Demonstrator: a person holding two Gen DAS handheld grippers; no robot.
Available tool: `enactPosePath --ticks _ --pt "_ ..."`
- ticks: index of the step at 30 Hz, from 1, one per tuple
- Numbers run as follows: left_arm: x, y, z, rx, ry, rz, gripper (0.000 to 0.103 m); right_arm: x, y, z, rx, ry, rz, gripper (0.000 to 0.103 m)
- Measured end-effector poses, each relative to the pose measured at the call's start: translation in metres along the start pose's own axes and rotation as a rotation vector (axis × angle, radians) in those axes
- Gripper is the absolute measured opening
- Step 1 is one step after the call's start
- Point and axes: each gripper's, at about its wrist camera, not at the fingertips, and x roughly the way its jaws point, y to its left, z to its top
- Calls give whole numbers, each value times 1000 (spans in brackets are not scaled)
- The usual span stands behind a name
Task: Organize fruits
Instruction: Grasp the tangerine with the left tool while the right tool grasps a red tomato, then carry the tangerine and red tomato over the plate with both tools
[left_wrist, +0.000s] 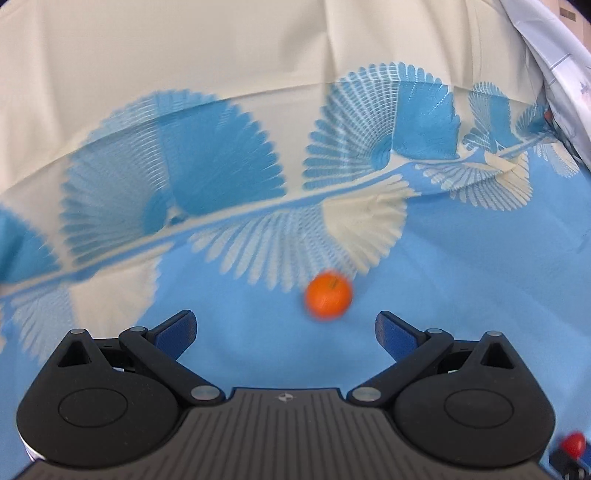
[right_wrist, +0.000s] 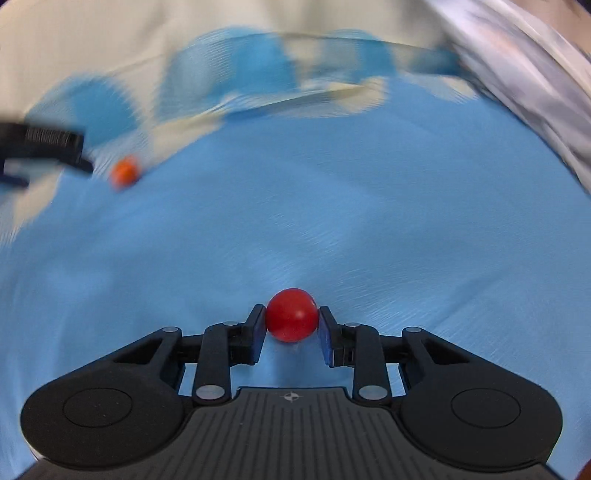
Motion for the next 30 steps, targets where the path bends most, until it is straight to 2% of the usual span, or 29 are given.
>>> enactPosePath --ticks 3,6,8,9,10,11,13,16,18,22,25,30 --pt "35 -10 16 -6 31 -23 103 5 -4 -5 26 -56 10 32" --pt "69 -19 24 1 112 -54 102 8 -6 -7 13 -89 28 32" --pt "81 -20 22 -20 161 -69 76 12 -10 -6 30 -99 46 32" --pt "80 -17 21 -54 154 -93 72 12 -10 -6 30 -104 50 32" --pt "77 -13 20 -87 151 -99 46 12 -11 -6 26 -107 54 32" --pt "74 -11 20 -100 158 -97 41 12 -12 -6 23 -111 56 32" --pt "66 -6 18 -124 173 -114 41 12 -12 -6 24 -115 59 32" --pt "36 5 8 -161 156 -120 41 11 -11 -5 26 -123 67 32" --pt "4 11 -1 -150 146 -112 41 7 -10 -6 24 -120 70 31" --pt "-77 37 -29 -160 126 -82 41 -19 8 -3 -23 -125 97 31" --pt "-135 67 -60 -192 144 -39 41 -52 37 -2 -68 -121 191 32" --pt "-221 129 -123 -279 186 85 41 -110 91 -13 -92 -53 375 32"
